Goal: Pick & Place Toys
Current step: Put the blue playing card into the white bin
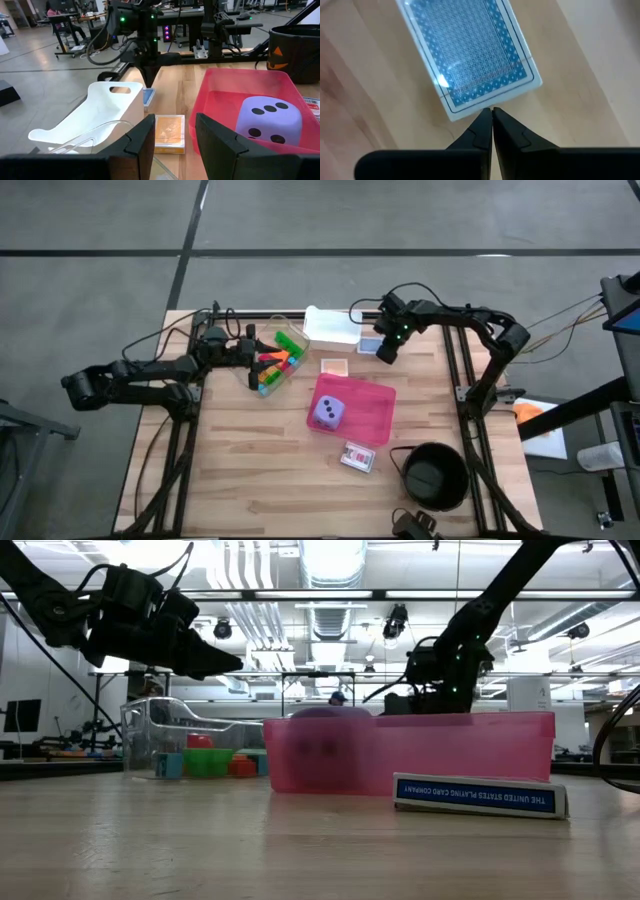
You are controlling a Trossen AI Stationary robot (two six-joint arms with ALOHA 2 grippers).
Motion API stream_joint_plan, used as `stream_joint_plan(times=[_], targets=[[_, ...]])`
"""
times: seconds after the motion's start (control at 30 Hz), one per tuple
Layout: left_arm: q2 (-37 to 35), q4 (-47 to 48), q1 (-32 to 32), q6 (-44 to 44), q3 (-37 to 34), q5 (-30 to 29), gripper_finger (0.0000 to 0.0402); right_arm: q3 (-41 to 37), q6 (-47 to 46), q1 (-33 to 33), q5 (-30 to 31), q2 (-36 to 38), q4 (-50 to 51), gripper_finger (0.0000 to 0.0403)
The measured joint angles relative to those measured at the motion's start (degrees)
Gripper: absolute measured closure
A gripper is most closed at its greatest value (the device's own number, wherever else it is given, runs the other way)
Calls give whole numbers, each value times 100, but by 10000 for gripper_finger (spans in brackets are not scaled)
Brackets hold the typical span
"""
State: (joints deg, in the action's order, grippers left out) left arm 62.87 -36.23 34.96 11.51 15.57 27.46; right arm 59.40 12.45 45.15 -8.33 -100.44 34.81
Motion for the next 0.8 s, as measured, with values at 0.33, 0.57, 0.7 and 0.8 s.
stream_joint_plan(times=[0.33,0.57,0.7,0.8], targets=[[0,2,0,4,0,0,260,0,130,-9,-362,19,-330,385],[0,2,0,4,0,0,260,184,431,-98,-369,19,-120,385],[0,4,0,9,0,0,260,221,605,-269,-375,19,-25,385],[0,4,0,9,0,0,260,221,626,-368,-342,19,-31,385]])
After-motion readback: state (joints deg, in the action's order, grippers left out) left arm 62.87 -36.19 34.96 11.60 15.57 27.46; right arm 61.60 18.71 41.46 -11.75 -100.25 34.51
